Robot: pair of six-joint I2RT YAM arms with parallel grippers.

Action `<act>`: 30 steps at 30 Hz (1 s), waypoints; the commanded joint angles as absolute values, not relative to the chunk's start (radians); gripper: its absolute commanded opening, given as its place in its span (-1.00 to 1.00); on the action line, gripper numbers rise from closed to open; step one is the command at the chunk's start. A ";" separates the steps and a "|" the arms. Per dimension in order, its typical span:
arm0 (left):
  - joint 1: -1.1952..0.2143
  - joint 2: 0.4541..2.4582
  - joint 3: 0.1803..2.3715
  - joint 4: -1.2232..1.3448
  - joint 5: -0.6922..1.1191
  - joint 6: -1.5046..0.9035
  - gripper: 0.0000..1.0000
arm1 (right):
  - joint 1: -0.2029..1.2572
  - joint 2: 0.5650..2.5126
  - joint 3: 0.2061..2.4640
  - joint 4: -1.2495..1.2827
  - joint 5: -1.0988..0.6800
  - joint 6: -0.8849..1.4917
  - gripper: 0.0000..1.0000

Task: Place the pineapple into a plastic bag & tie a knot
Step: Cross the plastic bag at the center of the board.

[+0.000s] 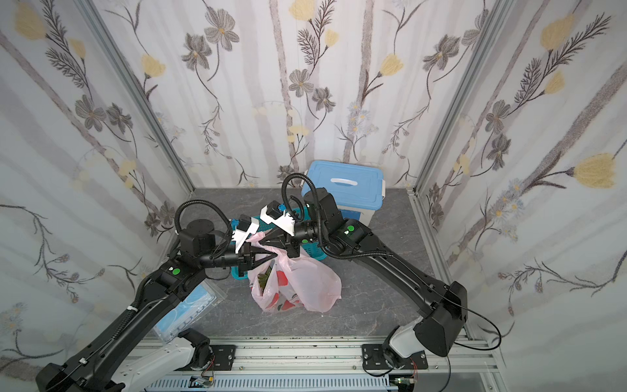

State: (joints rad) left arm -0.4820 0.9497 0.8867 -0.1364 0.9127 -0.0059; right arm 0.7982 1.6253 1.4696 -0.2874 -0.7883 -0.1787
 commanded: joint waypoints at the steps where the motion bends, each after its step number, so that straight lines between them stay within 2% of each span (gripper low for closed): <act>1: -0.489 0.945 0.888 -0.080 0.889 0.058 -0.95 | 0.799 1.606 1.474 -0.257 -0.763 -0.166 -0.26; 3: -0.497 0.948 0.895 -0.103 0.877 0.101 -1.00 | 0.794 1.565 1.483 -0.271 -0.753 -0.138 0.05; 6: -0.507 0.959 0.913 -0.155 0.864 0.176 -1.00 | 0.782 1.489 1.506 -0.308 -0.727 -0.036 0.22; 11: -0.522 0.990 0.949 -0.209 0.867 0.296 -1.00 | 0.744 1.293 1.362 -0.298 -0.537 0.225 0.24; 14: -0.529 1.016 0.975 -0.224 0.888 0.341 -1.00 | 0.718 1.272 1.286 -0.246 -0.457 0.369 0.13; 21: -0.547 1.052 1.018 -0.285 0.922 0.426 -1.00 | 0.653 1.551 1.574 -0.468 -0.749 0.342 0.22; 26: -0.547 1.065 1.033 -0.287 0.938 0.433 -1.00 | 0.644 1.651 1.597 -0.508 -1.000 0.256 0.23; 30: -0.549 1.075 1.039 -0.293 0.952 0.438 -1.00 | 0.644 1.681 1.598 -0.543 -1.035 0.212 0.25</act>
State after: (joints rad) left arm -0.5484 1.0698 1.0279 -0.2962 0.9180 0.4019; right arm 0.6449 1.6691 1.5902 -0.5194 -0.9257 0.2684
